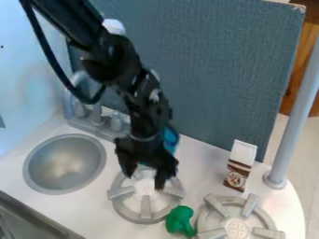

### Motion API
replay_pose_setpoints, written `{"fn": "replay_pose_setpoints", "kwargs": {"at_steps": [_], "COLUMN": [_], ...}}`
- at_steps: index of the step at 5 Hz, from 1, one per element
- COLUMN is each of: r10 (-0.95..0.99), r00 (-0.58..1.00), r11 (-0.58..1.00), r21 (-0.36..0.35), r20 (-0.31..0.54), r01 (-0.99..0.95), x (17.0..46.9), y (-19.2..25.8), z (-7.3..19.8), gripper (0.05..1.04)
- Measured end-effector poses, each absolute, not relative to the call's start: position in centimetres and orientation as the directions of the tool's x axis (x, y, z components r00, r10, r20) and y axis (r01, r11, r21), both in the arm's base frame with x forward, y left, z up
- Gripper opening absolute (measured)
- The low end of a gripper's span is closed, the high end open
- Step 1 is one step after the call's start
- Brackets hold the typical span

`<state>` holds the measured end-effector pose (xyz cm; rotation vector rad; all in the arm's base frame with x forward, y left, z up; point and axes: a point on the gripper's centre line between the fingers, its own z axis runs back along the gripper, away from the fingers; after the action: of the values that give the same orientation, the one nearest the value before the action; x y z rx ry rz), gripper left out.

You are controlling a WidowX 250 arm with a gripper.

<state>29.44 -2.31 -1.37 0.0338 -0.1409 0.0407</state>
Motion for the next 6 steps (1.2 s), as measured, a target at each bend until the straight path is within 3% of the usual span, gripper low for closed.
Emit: {"fn": "replay_pose_setpoints", "kwargs": {"at_steps": [2, 6], "r10": [-0.100, -0.113], "r00": [0.985, 0.985], "r11": [0.995, 0.993], "r21": [0.022, 0.039], "r20": [0.143, 0.126], "r01": [0.098, 0.109], "x": [27.4, 30.7], "y": [-5.5, -7.3], "z": [-3.6, -9.1], "gripper": [1.000, 0.962]}}
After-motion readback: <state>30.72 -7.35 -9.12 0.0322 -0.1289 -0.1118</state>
